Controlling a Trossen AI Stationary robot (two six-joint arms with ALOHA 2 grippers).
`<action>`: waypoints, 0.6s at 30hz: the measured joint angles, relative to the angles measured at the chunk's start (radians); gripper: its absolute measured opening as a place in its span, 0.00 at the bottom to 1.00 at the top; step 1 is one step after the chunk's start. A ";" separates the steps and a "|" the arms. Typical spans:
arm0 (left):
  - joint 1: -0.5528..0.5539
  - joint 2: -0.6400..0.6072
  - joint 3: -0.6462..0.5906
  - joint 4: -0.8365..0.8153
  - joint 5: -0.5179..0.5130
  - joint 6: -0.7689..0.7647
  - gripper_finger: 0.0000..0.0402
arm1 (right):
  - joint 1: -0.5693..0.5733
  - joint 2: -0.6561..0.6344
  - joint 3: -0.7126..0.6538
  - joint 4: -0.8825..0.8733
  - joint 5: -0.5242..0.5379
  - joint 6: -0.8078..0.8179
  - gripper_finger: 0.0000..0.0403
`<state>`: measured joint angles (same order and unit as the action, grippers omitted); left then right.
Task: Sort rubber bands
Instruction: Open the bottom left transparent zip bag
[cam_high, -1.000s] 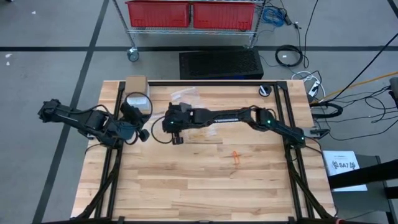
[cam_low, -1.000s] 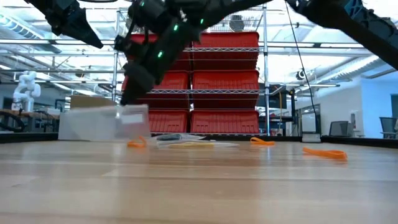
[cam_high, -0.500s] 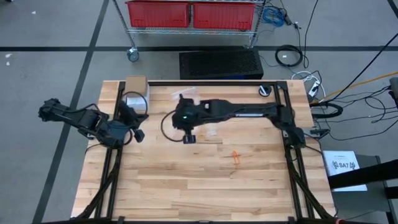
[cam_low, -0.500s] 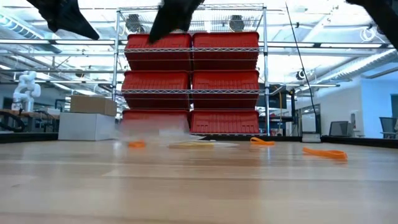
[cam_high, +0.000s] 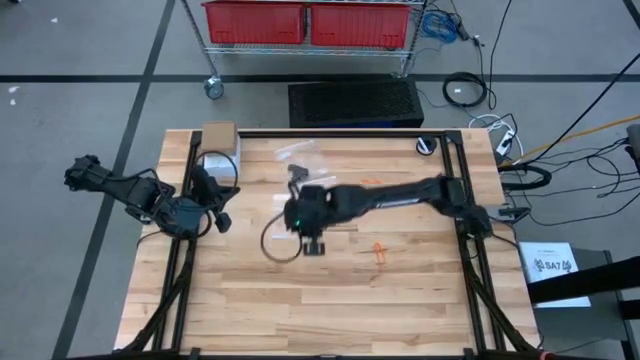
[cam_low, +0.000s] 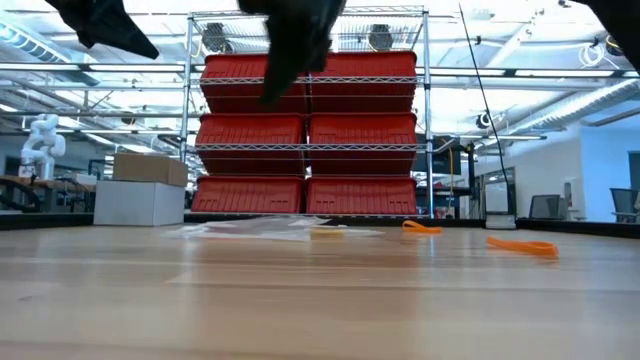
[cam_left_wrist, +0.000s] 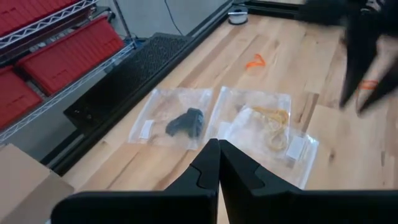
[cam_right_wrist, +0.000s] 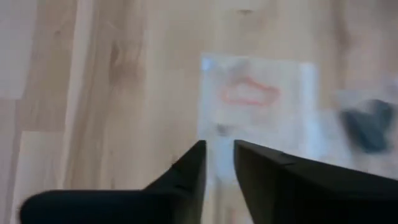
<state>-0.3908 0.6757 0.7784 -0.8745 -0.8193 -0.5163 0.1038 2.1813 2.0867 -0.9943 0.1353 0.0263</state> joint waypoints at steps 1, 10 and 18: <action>0.000 0.002 0.000 0.000 -0.001 0.002 0.03 | 0.010 0.021 -0.006 0.034 0.000 0.004 0.23; 0.000 0.017 0.000 -0.001 -0.001 0.034 0.04 | 0.039 0.207 -0.012 0.166 0.125 0.007 0.37; -0.003 0.018 0.000 -0.002 0.013 0.034 0.04 | 0.003 0.286 -0.011 0.196 0.125 0.015 0.32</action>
<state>-0.3939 0.6933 0.7784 -0.8768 -0.8065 -0.4828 0.1065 2.4673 2.0756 -0.7985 0.2601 0.0414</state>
